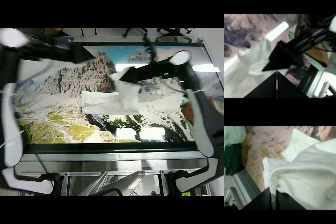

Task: Fold the shirts.

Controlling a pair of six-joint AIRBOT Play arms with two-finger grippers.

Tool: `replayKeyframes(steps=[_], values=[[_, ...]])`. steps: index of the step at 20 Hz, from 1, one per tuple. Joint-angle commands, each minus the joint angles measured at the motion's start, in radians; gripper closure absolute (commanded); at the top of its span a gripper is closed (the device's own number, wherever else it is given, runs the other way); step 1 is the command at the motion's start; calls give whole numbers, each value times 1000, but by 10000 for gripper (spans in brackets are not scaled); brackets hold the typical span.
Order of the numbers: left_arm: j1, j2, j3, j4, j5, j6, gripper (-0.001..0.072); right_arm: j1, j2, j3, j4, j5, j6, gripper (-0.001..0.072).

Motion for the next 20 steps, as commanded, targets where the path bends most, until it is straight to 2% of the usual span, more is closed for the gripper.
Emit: replayKeyframes(steps=[1,2,3,4,6,7,10,16,20], values=[[182,252,-1,4,-61,55,696,299,-176,-3,-1,-418,-74,531],[210,288,-3,4,-77,55,696,377,-237,-2,0,-555,-88,242],[231,327,-24,3,-78,56,696,431,-279,-1,-1,-650,-130,174],[243,365,-64,3,-59,57,696,459,-301,-1,-2,-691,-171,191],[249,428,-156,3,-14,84,696,445,-286,-1,-25,-655,-204,197],[249,459,-205,3,0,101,696,412,-258,-1,-25,-611,-204,220],[249,524,-327,0,43,126,696,266,-162,-1,-28,-434,-200,220],[249,607,-478,0,84,142,696,-146,-50,-2,-49,-33,-77,208],[249,634,-495,-7,65,141,696,-269,-85,-64,-240,77,-17,201]])
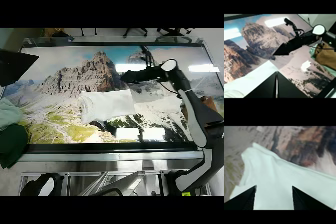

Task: Fold the shirts.

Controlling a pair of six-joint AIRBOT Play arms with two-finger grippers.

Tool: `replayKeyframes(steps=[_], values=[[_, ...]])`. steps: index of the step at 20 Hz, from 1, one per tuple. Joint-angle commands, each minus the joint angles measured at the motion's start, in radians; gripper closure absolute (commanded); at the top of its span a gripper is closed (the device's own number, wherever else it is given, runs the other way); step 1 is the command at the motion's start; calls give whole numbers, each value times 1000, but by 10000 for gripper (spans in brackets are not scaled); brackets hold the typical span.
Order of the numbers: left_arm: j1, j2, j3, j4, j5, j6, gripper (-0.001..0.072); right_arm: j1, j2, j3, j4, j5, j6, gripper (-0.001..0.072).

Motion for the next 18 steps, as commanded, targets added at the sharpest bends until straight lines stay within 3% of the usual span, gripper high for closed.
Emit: replayKeyframes(steps=[1,8,16,17,18], values=[[1,29,-21,-5,-13,3,696,-100,-29,-54,-133,129,47,202],[1,43,-21,-6,-12,3,696,-40,-189,-81,-105,130,34,202],[1,43,-21,-6,-13,4,696,42,-227,-81,-40,114,2,217],[1,43,-21,-5,-13,4,696,42,-227,-81,-27,112,2,359],[1,43,-21,-6,-16,4,696,42,-227,-81,-9,114,-19,593]])
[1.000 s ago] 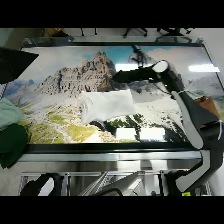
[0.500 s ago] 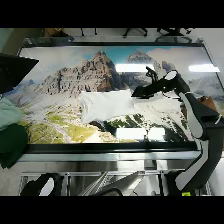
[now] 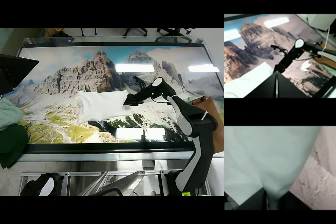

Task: Fold the shirts.

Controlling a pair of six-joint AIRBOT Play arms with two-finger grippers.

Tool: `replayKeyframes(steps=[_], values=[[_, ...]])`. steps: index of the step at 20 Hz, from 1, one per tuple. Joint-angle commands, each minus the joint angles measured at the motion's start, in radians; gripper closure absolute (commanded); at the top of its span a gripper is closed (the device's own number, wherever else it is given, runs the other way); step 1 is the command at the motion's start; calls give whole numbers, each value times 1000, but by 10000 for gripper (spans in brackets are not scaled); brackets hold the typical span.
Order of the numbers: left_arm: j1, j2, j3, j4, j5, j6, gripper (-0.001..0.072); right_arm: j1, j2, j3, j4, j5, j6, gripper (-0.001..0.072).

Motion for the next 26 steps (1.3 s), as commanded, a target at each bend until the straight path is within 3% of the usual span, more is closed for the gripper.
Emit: replayKeyframes(steps=[1,6,10,18,20,26], values=[[1,1,0,1,-9,1,696,10,-2,2,82,-2,-51,695],[1,1,0,2,-46,1,696,-54,98,2,222,-2,-68,697],[1,1,0,0,-58,1,696,-244,291,2,269,4,-60,697],[1,1,0,1,-58,2,696,-778,601,2,260,68,167,697],[1,1,0,2,-60,21,696,-912,653,2,204,162,270,697],[1,1,0,1,-58,78,696,-1150,759,2,-204,375,375,697]])
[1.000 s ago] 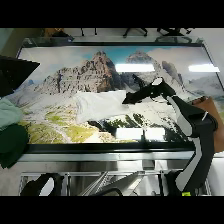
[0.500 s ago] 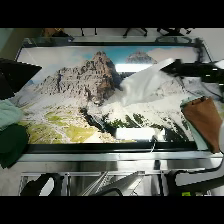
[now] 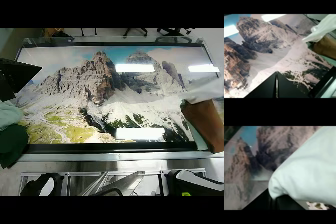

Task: Fold the shirts.

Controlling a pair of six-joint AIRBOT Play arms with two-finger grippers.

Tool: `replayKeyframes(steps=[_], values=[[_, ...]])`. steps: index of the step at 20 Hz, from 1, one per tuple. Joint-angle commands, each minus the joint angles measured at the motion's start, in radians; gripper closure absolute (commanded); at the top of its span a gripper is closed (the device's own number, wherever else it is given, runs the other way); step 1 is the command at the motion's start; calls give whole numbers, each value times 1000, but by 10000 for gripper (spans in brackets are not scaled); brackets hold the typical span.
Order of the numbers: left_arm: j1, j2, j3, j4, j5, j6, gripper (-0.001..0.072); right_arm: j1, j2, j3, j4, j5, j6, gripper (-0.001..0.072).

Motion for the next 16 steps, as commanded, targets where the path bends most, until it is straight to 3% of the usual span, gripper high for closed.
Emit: replayKeyframes(steps=[1,7,9,10,13,16], values=[[1,0,0,0,0,28,696,-112,60,0,-294,106,79,697],[0,-5,0,1,0,47,696,-112,64,-125,-596,218,158,679],[0,-5,0,-1,0,46,696,-112,63,-212,-671,230,189,382],[0,-4,0,0,0,46,696,-112,61,-241,-711,230,207,321],[0,-4,0,0,0,46,696,-111,41,-236,-722,208,209,321],[0,-4,0,0,6,46,696,-111,40,-220,-584,105,210,326]])
